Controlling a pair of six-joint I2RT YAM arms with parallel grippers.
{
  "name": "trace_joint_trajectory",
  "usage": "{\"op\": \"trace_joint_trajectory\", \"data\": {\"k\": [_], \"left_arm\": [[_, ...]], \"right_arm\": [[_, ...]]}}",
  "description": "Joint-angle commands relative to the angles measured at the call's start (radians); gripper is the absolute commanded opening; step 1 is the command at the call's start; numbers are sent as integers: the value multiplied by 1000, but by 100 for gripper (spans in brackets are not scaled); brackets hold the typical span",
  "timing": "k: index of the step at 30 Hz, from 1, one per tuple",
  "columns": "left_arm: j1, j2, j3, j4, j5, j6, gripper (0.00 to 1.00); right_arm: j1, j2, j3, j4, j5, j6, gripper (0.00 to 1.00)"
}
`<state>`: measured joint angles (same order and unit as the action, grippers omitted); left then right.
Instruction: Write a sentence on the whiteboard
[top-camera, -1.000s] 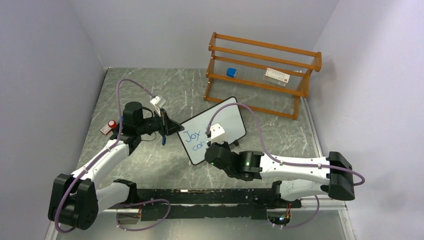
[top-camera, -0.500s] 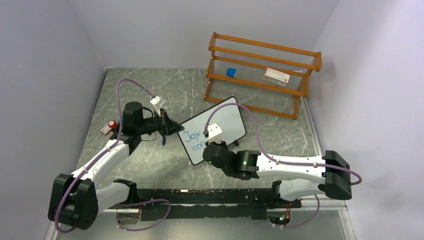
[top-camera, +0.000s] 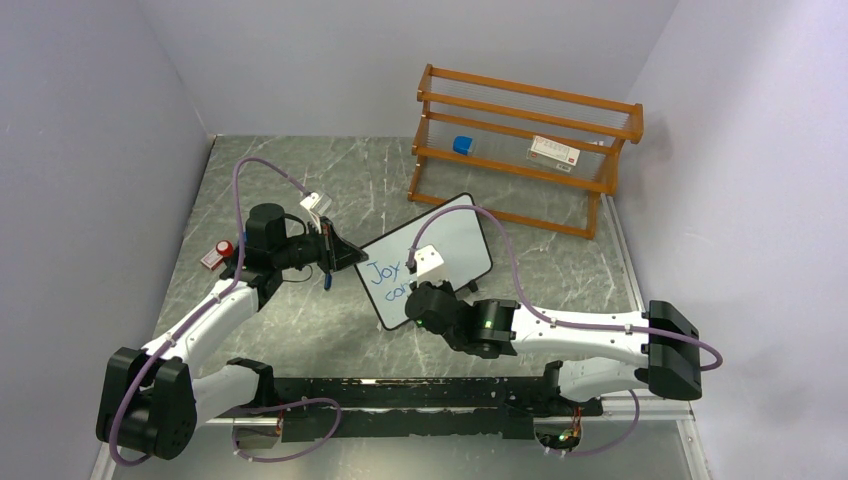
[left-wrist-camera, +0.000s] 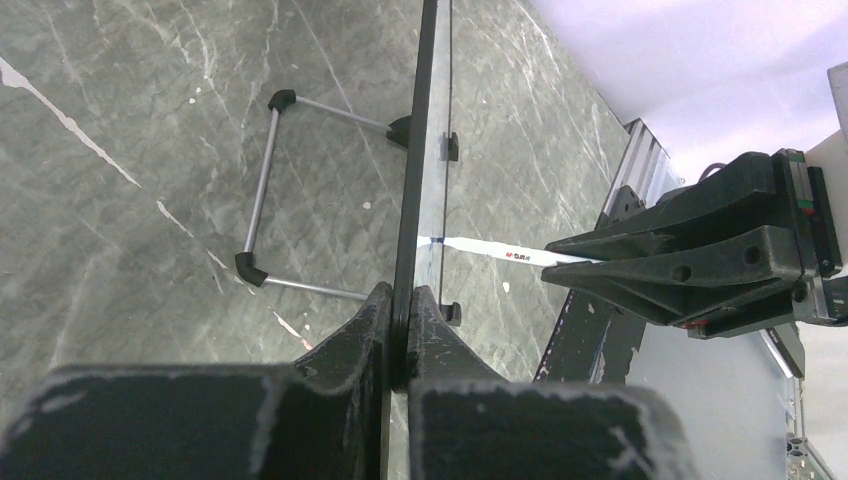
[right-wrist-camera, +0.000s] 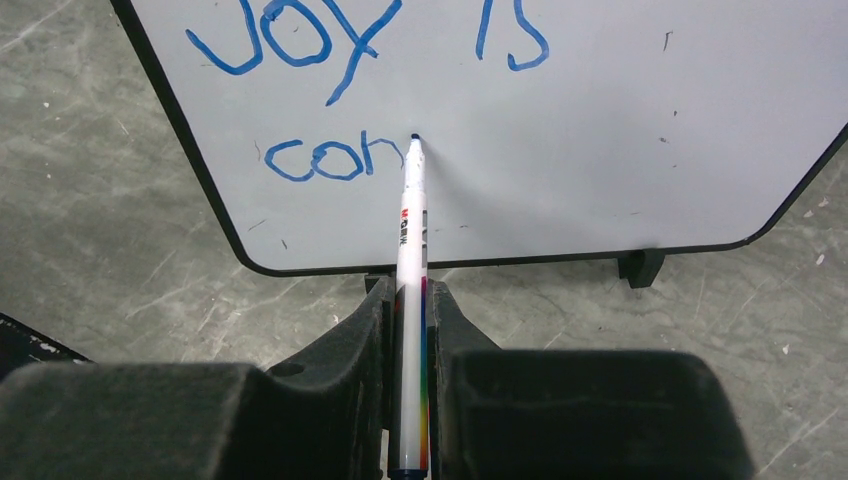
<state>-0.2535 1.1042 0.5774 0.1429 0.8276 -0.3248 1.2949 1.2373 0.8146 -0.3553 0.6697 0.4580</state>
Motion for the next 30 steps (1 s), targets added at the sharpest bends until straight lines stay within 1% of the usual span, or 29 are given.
{"op": "trace_joint_trajectory", "data": {"k": [1, 11, 30], "left_arm": [[16, 17, -19, -65, -97, 61, 5], [16, 19, -17, -64, -98, 60, 5], [16, 17, -17, -67, -102, 63, 5]], "right_arm": [[-12, 19, -12, 19, 8, -7, 0], [-21, -4, -15, -1, 40, 2, 0], [-43, -42, -25, -27, 49, 19, 0]]}}
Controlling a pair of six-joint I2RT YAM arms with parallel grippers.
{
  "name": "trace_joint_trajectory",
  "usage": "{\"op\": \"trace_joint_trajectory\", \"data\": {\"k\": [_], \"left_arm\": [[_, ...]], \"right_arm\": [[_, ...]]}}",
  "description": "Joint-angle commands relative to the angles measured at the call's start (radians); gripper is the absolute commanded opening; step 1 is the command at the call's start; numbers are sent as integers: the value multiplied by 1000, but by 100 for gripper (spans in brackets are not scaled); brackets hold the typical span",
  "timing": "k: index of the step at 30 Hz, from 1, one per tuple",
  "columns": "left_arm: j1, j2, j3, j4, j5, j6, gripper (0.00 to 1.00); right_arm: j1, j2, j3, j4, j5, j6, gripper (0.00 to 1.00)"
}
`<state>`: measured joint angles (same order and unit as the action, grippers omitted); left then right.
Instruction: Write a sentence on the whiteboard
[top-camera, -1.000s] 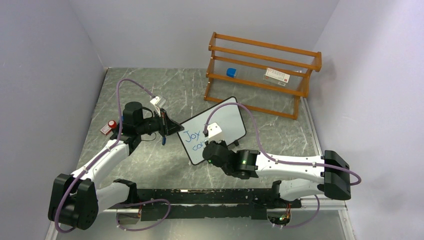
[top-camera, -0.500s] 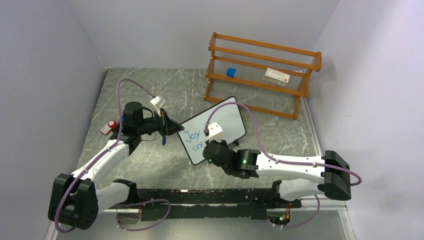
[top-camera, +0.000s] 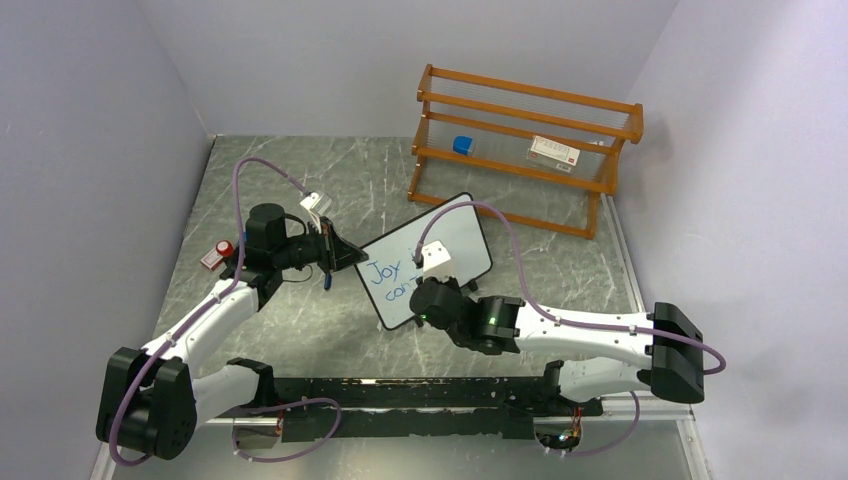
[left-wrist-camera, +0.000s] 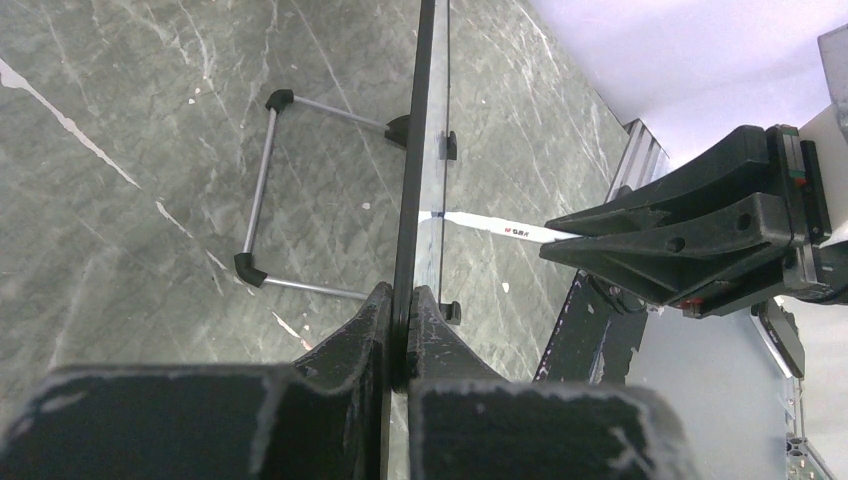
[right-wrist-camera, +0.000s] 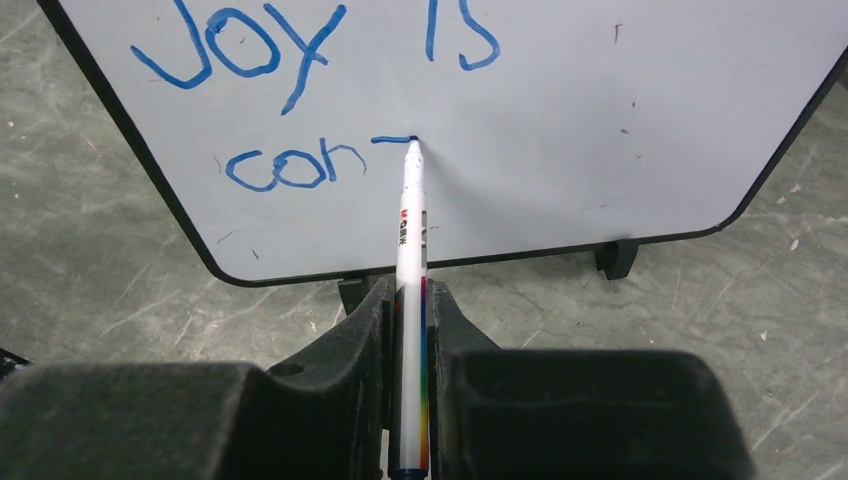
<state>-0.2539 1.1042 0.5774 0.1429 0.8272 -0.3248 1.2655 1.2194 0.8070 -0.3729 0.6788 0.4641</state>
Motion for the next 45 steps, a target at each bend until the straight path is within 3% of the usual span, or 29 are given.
{"op": "trace_joint_trajectory", "data": {"k": [1, 45], "left_arm": [[16, 17, -17, -67, -101, 63, 5], [16, 22, -17, -64, -99, 61, 5]], "right_arm": [[-14, -29, -20, -11, 39, 12, 0], [-14, -26, 17, 62, -11, -49, 0]]}}
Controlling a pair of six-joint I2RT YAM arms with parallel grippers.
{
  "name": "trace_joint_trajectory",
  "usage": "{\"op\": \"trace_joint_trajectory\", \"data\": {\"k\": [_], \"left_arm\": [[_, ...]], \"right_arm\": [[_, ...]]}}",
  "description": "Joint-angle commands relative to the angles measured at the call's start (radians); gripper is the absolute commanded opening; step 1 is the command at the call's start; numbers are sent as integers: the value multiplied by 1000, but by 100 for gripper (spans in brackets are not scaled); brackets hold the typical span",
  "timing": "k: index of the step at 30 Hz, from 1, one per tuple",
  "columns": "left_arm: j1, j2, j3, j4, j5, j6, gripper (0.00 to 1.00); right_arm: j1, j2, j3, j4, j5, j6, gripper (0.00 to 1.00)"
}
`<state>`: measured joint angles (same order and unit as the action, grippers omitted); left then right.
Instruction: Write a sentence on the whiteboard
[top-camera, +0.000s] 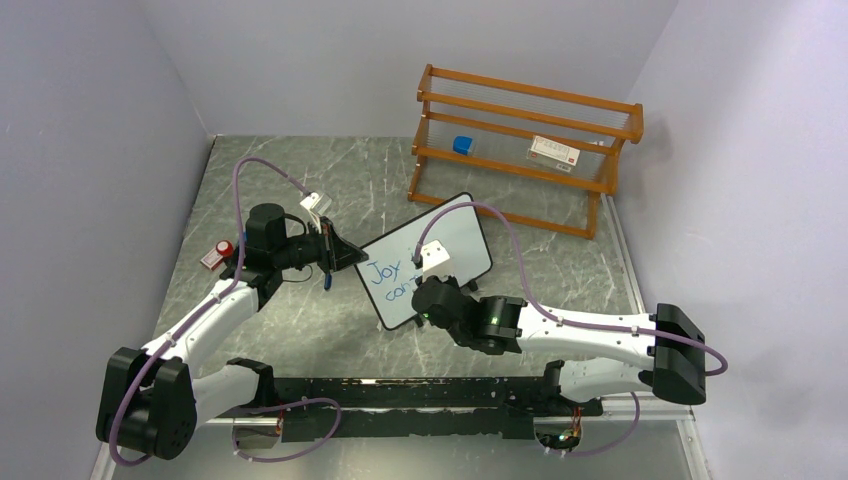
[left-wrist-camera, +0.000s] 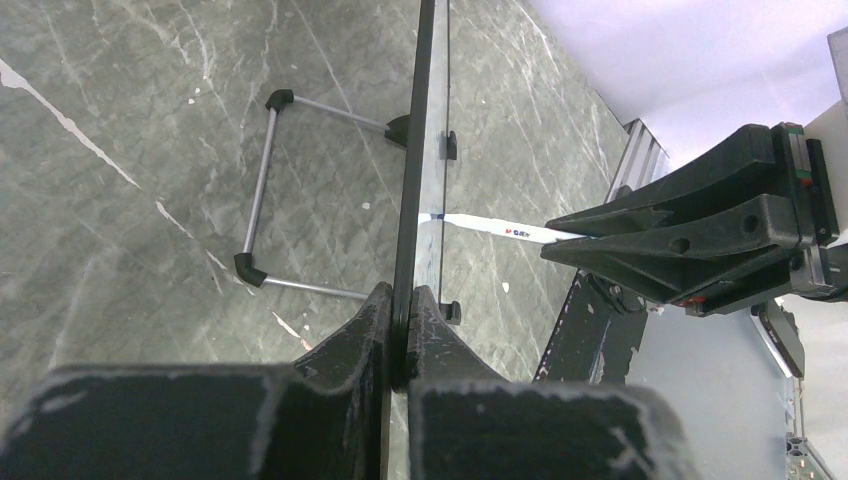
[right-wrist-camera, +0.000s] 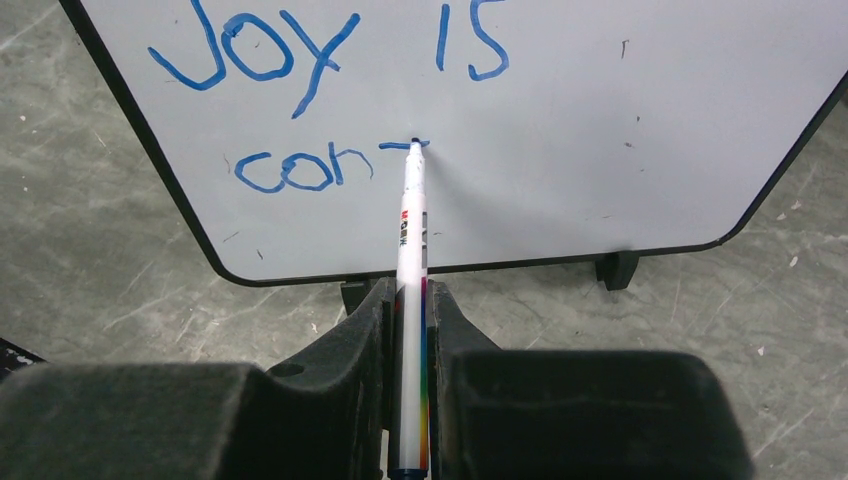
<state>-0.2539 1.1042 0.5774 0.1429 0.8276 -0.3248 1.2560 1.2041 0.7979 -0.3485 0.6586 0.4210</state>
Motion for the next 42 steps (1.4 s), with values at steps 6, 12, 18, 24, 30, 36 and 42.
{"op": "trace_joint_trajectory", "data": {"k": [6, 12, 18, 24, 30, 36, 42], "left_arm": [[16, 25, -17, -64, -99, 61, 5], [16, 22, -17, -66, -100, 62, 5], [16, 22, -17, -66, -99, 62, 5], [16, 20, -17, -67, -101, 63, 5], [16, 21, -16, -69, -101, 64, 5], [16, 22, -16, -68, -102, 66, 5], [16, 22, -16, -69, -103, 66, 5]], "right_arm": [[-5, -17, 24, 40, 8, -7, 0], [-5, -12, 18, 43, 19, 1, 0], [-6, 0, 18, 42, 21, -1, 0], [-4, 18, 19, 10, 6, 10, 0], [-4, 15, 10, -14, -21, 16, 0], [-3, 24, 9, -29, -42, 16, 0], [-3, 33, 7, -41, -53, 16, 0]]}}
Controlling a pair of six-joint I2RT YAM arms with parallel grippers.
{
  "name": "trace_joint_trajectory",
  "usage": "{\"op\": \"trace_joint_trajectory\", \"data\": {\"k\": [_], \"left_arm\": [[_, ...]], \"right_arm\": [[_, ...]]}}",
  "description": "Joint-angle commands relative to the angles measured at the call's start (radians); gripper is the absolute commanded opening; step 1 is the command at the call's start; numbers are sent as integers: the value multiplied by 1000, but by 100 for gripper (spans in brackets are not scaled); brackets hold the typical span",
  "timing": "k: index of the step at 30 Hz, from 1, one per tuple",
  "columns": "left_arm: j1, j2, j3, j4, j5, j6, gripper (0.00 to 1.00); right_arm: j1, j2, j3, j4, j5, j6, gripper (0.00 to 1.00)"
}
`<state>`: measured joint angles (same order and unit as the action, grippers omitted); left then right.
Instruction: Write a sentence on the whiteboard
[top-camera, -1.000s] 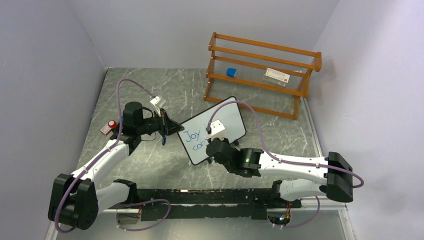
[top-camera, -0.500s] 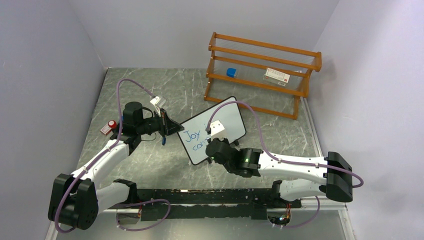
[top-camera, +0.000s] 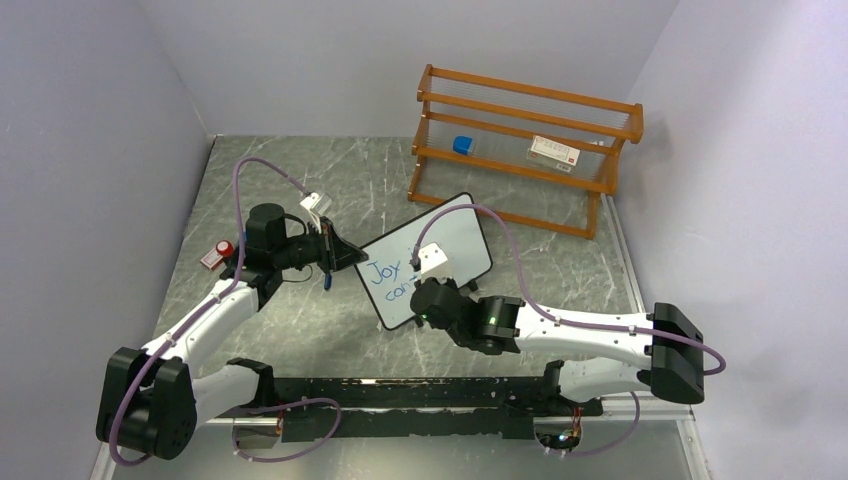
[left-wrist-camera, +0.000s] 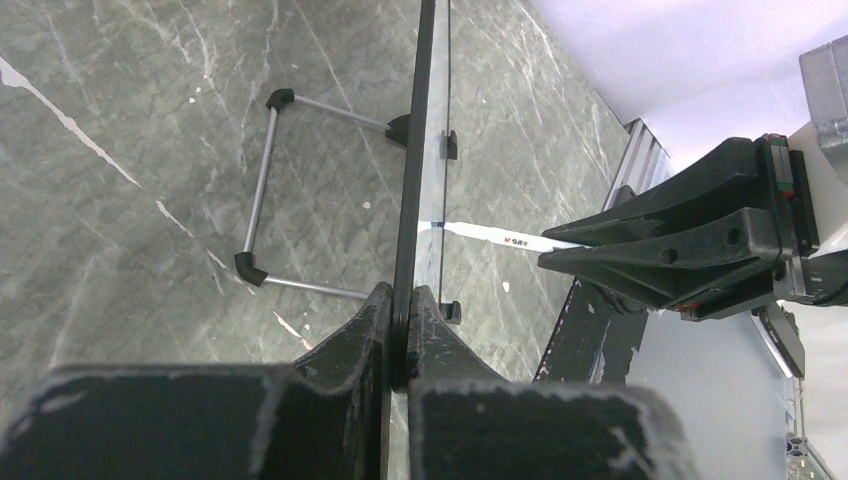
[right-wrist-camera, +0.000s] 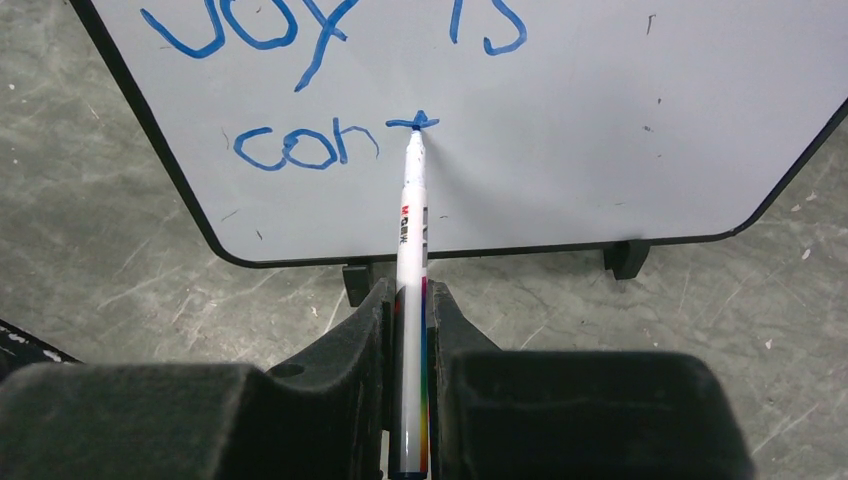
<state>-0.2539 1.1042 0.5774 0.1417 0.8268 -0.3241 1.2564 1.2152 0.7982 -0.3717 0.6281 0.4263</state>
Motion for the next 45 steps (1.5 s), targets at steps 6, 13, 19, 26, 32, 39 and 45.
{"op": "trace_joint_trajectory", "data": {"k": [6, 13, 19, 26, 32, 39, 45], "left_arm": [[16, 26, -14, -67, -102, 64, 5], [16, 26, -14, -66, -103, 63, 5], [16, 27, -14, -67, -103, 63, 5], [16, 26, -14, -68, -101, 63, 5], [16, 25, -14, -68, -102, 64, 5], [16, 25, -16, -68, -100, 64, 5], [16, 21, -16, -71, -103, 66, 5]], "right_arm": [[-2, 25, 4, -30, -33, 13, 0], [-3, 18, 4, -43, -20, 15, 0], [-3, 15, 10, -58, -21, 6, 0], [-2, 14, 10, -66, -24, 6, 0], [-2, 18, 13, -77, -11, 8, 0], [-2, 14, 15, -78, 16, 15, 0], [-3, -3, 7, -43, 44, 24, 0]]}}
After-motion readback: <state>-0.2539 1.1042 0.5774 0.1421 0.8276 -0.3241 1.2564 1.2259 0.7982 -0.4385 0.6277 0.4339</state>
